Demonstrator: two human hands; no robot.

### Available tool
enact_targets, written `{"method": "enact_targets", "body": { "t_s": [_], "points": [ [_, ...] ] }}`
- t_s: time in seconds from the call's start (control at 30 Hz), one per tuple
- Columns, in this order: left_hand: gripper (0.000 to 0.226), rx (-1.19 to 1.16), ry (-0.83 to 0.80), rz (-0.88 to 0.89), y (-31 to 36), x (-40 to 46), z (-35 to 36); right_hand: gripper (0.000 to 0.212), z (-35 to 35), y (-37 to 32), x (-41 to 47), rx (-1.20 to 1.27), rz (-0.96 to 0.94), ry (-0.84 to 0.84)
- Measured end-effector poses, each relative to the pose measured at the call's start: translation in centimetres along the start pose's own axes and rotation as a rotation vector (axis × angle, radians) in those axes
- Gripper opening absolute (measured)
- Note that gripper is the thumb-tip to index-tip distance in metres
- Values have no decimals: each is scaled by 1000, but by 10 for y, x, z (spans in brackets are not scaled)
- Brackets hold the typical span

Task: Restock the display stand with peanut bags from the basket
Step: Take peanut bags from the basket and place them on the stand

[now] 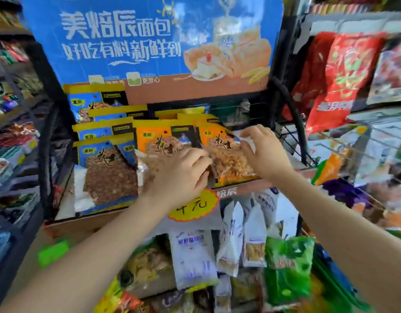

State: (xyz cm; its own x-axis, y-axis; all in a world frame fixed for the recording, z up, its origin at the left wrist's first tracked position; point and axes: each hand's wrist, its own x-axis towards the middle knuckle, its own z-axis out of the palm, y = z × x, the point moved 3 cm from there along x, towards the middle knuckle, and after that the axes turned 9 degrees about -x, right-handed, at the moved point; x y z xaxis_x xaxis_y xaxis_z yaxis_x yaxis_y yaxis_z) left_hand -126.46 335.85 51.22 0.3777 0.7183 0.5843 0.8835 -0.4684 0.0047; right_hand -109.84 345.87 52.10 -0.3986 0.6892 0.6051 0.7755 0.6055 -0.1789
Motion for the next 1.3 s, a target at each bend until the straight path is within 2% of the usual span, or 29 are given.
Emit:
{"method": "enact_targets", "body": {
  "t_s": [0.2, 0.33, 0.47, 0.63, 0.77, 0.87, 1.0, 1.13, 1.3],
  "points": [
    [42, -302, -245, 157, 106, 14, 60, 24, -66, 62, -143, -135, 218, -110],
    [28, -385, -535, 247, 190, 12, 129, 18, -79, 123, -256, -256, 503, -353],
    [24, -362, -740, 333, 275, 8, 200, 20, -83, 175, -366, -324, 751, -484],
    [23, -343, -890, 422, 382, 11, 287, 24, -103, 247, -482, -302, 966, -621],
    [25, -369, -1019, 437, 467, 10, 364, 23, -114, 315, -569, -241, 1137, -732],
    [25, -391, -1163, 410, 522, -5, 426, 23, -112, 357, -631, -183, 1263, -750],
    [23, -408, -1325, 316, 569, -39, 522, 22, -76, 405, -711, -82, 1414, -784],
    [23, -397, -1425, 223, 585, -90, 623, 21, -2, 444, -783, -6, 1546, -816],
    [24, -347, -1505, 174, 590, -166, 762, 31, 109, 488, -853, -19, 1549, -775]
  ]
}}
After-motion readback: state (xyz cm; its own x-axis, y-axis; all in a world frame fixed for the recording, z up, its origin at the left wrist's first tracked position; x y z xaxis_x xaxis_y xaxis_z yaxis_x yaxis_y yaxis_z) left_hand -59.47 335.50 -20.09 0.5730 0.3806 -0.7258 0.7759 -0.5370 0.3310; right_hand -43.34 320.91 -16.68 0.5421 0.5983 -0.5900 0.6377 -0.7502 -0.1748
